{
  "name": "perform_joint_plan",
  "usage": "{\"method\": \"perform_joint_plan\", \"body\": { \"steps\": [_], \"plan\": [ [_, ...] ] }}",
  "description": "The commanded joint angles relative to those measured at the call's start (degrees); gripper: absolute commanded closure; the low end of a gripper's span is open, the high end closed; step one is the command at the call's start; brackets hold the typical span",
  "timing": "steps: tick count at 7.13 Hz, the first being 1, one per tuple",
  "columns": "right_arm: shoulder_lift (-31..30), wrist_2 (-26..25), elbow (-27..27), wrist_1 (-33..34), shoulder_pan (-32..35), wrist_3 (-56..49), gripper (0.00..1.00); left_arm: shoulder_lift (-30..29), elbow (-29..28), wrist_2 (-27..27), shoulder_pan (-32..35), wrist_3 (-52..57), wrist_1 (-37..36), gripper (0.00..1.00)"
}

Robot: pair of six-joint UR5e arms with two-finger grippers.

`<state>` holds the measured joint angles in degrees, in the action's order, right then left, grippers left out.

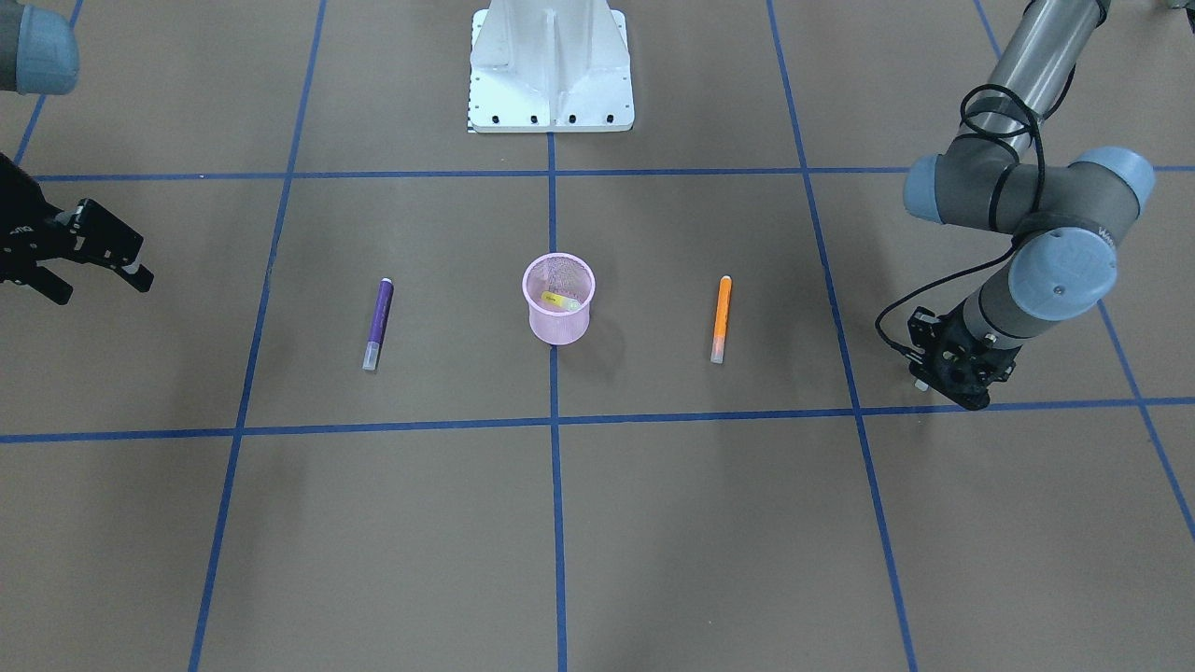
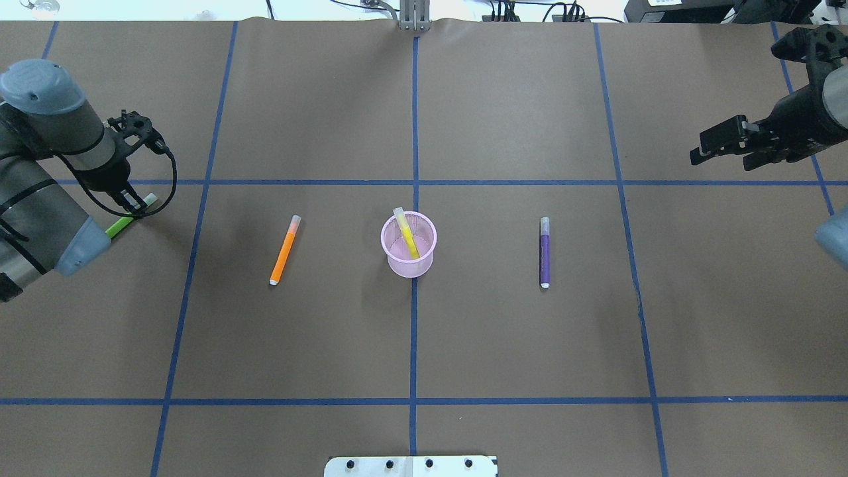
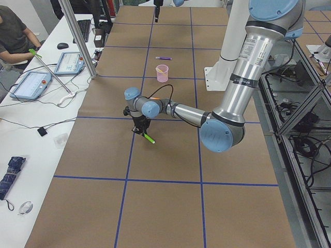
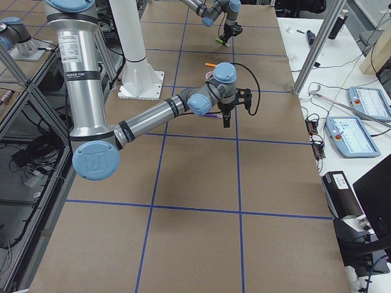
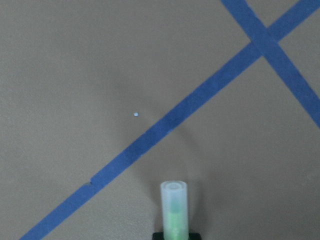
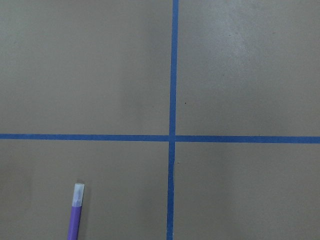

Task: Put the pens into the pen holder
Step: 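Carry the green marker with the left gripper and drop it into the cup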

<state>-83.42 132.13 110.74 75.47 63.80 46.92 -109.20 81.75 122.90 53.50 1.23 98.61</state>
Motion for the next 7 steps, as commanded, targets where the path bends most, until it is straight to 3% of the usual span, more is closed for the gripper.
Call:
{"method": "perform_joint_plan", "body": {
  "steps": [1, 3, 4, 5, 6, 7],
  "plan": [
    [0.1, 0.3, -0.1, 0.1, 0.8, 0.0, 0.01, -0.1, 0.8, 0.7, 0.1, -0.1, -0.2, 1.0],
    [0.7, 4.5, -2.6, 0.0, 5.2, -0.7, 0.01, -2.0, 7.9, 2.0, 2.6, -3.3, -1.9, 1.0],
    [0.9, 5.4, -3.3, 0.1, 5.8, -1.5, 0.0, -2.2, 15.4, -3.7, 2.0, -12.5, -1.7, 1.0],
    [1.7, 5.2, -3.9, 0.2, 5.8, -1.4, 0.0, -2.9, 22.9, -5.3, 0.1, -18.1, -1.6, 1.0],
    [1.7, 5.1, -4.4, 0.0, 5.8, -1.5, 0.0, -3.7, 28.1, -7.9, -1.5, -20.2, -1.7, 1.0],
    [1.8, 4.7, -5.2, -0.1, 5.7, -1.4, 0.0, -7.2, 29.0, -11.2, -5.5, -23.8, -1.8, 1.0]
  ]
}}
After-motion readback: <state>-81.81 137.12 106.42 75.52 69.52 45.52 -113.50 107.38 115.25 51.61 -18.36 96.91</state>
